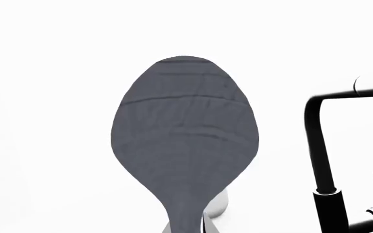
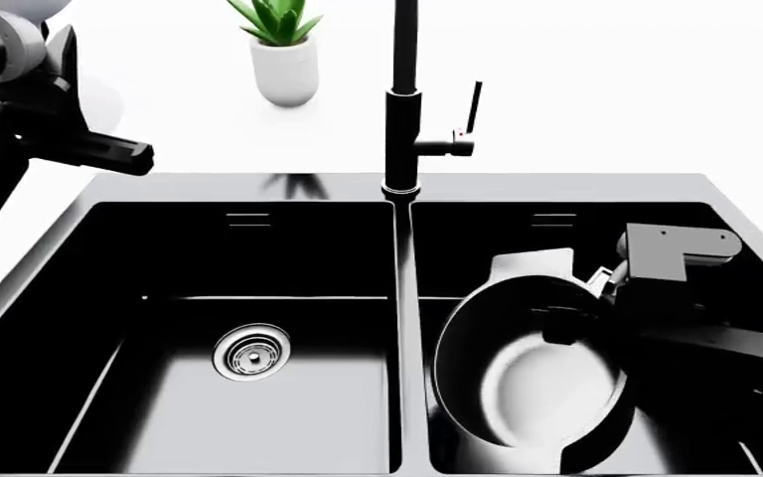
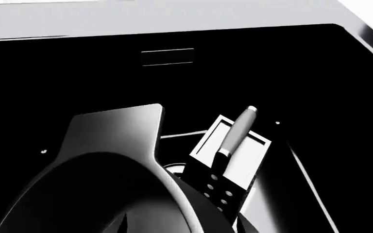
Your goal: Pick the wine glass and pot and place them in the sink. Then turn on the water.
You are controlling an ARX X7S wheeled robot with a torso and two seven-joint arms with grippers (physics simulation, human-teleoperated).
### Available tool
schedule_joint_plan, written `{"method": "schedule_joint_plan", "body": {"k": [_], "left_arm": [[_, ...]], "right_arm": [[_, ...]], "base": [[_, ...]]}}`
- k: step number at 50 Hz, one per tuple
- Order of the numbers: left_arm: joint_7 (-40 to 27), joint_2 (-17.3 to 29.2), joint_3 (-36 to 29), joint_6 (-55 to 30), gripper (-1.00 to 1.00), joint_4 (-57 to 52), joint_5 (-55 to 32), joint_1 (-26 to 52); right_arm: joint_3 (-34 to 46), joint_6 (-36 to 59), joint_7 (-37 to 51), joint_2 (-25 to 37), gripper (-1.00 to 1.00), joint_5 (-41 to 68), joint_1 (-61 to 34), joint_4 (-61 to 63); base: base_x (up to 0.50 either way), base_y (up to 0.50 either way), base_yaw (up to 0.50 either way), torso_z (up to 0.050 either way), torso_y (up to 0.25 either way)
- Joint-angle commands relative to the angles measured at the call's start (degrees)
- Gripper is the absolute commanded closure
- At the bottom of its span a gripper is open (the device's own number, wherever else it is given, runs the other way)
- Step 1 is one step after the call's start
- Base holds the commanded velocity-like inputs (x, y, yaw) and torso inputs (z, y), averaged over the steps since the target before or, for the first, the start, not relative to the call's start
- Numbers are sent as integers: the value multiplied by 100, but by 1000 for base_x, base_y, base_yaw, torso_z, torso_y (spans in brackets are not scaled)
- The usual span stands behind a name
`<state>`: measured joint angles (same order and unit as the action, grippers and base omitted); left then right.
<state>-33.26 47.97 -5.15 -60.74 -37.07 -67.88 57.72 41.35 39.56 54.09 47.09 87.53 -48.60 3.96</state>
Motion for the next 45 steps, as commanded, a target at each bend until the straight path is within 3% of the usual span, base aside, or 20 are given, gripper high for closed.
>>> {"method": "schedule_joint_plan", "body": {"k": [1, 16, 24, 33, 45], "left_arm": [[-63, 8, 50, 0, 100, -10, 26, 64], [-37, 27, 48, 93, 100, -29, 79, -87], [1, 17, -11, 127, 100, -31, 117, -214], [55, -21, -208, 59, 100, 4, 166, -236], [277, -224, -791, -241, 100, 261, 231, 12]], "right_arm": [[-28, 49, -43, -23, -100, 11, -73, -43], [-279, 128, 363, 283, -100, 299, -317, 569], [-733, 385, 1074, 737, -100, 776, -1173, 1512], [-1013, 762, 1647, 843, -100, 1216, -2336, 1863], [-1046, 879, 1715, 830, -100, 1257, -2662, 1927]], "base": [[0, 0, 0, 0, 0], [0, 0, 0, 0, 1], [0, 0, 0, 1, 1], [0, 0, 0, 0, 0], [0, 0, 0, 0, 1]]}}
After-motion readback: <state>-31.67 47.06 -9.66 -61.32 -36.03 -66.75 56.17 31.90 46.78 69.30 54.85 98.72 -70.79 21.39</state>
